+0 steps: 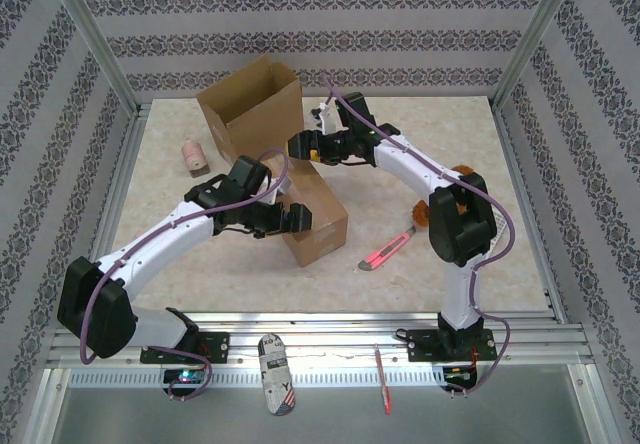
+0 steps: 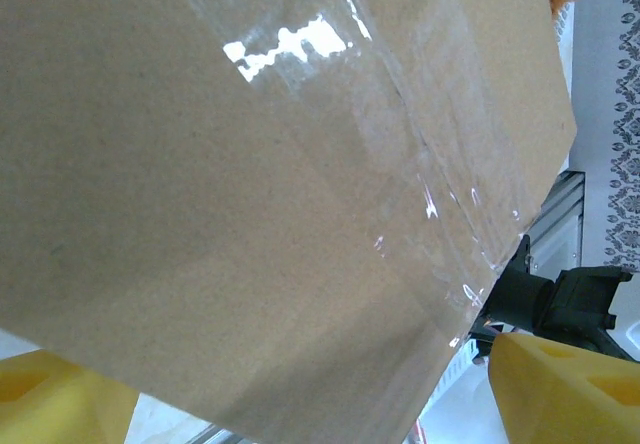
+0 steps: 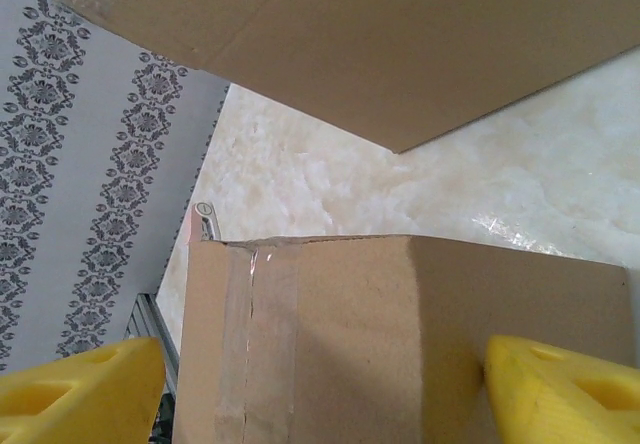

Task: Unpack the express box

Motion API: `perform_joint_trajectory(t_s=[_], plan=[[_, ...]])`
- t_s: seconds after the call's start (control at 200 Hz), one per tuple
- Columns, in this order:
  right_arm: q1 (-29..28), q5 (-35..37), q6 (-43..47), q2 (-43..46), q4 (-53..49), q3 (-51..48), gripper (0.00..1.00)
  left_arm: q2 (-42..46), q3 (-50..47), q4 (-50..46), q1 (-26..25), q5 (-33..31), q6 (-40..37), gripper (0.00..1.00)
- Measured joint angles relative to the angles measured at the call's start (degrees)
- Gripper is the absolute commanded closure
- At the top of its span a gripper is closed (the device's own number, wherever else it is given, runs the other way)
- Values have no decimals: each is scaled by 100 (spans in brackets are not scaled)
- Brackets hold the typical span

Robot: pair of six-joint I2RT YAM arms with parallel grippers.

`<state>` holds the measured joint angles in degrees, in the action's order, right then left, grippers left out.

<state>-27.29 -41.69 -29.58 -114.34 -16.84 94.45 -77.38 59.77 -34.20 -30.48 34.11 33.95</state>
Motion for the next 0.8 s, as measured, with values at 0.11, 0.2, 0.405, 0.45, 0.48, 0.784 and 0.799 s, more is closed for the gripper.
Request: perform_joint_trajectory(t_s=[0.11, 0.2, 0.405, 0.45, 0.48, 0.784, 0.799], plan=[[-22, 4, 66, -7, -15, 17, 18, -17, 2, 2, -22, -2, -2, 10], [-24, 35, 142, -7, -92, 42, 16, -17, 11, 2, -22, -9, -4, 4], [15, 584, 326, 20, -518, 107, 11, -15, 87, 20, -22, -125, -37, 0], [37, 796, 343, 85, -623, 107, 11, -15, 101, 22, -22, -133, -46, 0], [55, 905, 358, 129, -686, 107, 11, -13, 101, 33, -22, -133, -46, 0], [273, 2916, 201, 2277, -973, -892, 15, 46, 175, 35, -22, -109, -72, 0], [269, 3045, 160, 2463, -966, -1025, 15, 59, 192, 31, -22, -111, -79, 0]])
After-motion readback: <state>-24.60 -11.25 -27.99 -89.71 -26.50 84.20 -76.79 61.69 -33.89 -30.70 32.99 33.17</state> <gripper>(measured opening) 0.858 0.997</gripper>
